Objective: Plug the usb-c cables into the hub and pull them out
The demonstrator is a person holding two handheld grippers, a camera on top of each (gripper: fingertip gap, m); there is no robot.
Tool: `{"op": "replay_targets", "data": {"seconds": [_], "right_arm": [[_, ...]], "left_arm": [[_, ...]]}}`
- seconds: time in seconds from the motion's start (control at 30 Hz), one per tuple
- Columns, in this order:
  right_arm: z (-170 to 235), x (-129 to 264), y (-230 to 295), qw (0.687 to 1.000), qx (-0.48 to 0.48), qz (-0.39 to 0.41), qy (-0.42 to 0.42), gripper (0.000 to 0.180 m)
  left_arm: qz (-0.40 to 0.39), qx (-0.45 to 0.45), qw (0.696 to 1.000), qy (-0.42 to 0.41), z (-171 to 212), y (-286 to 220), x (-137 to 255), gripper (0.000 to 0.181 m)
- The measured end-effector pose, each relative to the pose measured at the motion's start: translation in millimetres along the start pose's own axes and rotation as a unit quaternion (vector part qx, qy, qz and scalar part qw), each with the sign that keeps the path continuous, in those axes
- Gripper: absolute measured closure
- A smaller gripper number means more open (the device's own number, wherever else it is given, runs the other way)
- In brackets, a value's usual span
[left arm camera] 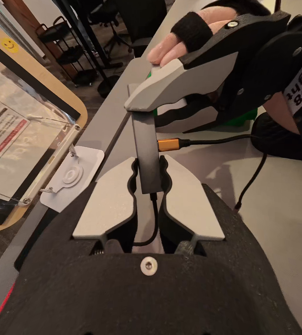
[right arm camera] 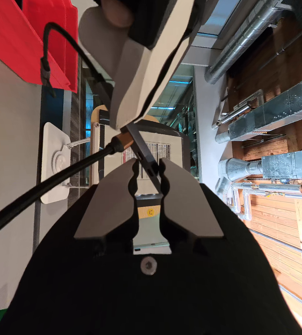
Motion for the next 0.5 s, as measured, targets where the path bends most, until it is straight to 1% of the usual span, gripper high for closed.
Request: {"op": "replay_targets", "data": {"seconds": [0.1,0.13,0.17,0.2,0.23,0.27,0.3,0.4,0.5], "right_arm": [[6.7,-1.9,7.8,0.999,-0.007,-0.036,0.014,0.161],[10.1,-2.1,12.5,0.997,-0.022,-0.065,0.019,0.163],[13.7,-1.6,20.0,0.992,-0.046,-0.112,0.023,0.168],[20.6,-2.2,25.2,0.984,-0.082,-0.155,0.041,0.169],[29.5,-1.6,29.7,0.969,-0.125,-0.202,0.066,0.169],[38.9,0.9,34.6,0.948,-0.173,-0.253,0.09,0.169],[49.6,4.3,37.1,0.925,-0.218,-0.291,0.109,0.169],[95.6,16.8,32.0,0.875,-0.321,-0.319,0.169,0.169],[157.5,38.3,27.8,0.809,-0.423,-0.315,0.261,0.169]], "left_arm": [[0.017,0.014,1.0,-0.01,-0.8,-0.7,-5.4,0.158],[0.028,0.032,0.999,-0.023,-2.3,0.2,-5.6,0.159],[0.033,0.05,0.998,-0.036,-4.1,3.4,-4.2,0.159],[0.028,0.063,0.996,-0.053,-6.2,8.5,-0.4,0.157],[0.019,0.076,0.994,-0.073,-9.0,14.2,6.2,0.149],[0.008,0.089,0.991,-0.095,-12.2,20.0,15.2,0.142],[-0.003,0.103,0.988,-0.116,-15.5,25.7,26.3,0.139],[-0.046,0.128,0.977,-0.166,-20.7,38.8,64.0,0.145],[-0.106,0.112,0.975,-0.159,-17.4,44.1,87.4,0.146]]}}
Point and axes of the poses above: each gripper's, where its closed fingertips meet, x back along the fingers, z out of its underside, y = z × x across the jaws, the point moved 2 cm from there along x, back along the fingers, and after that the axes turned 9 degrees about y, right-handed, at the moved point
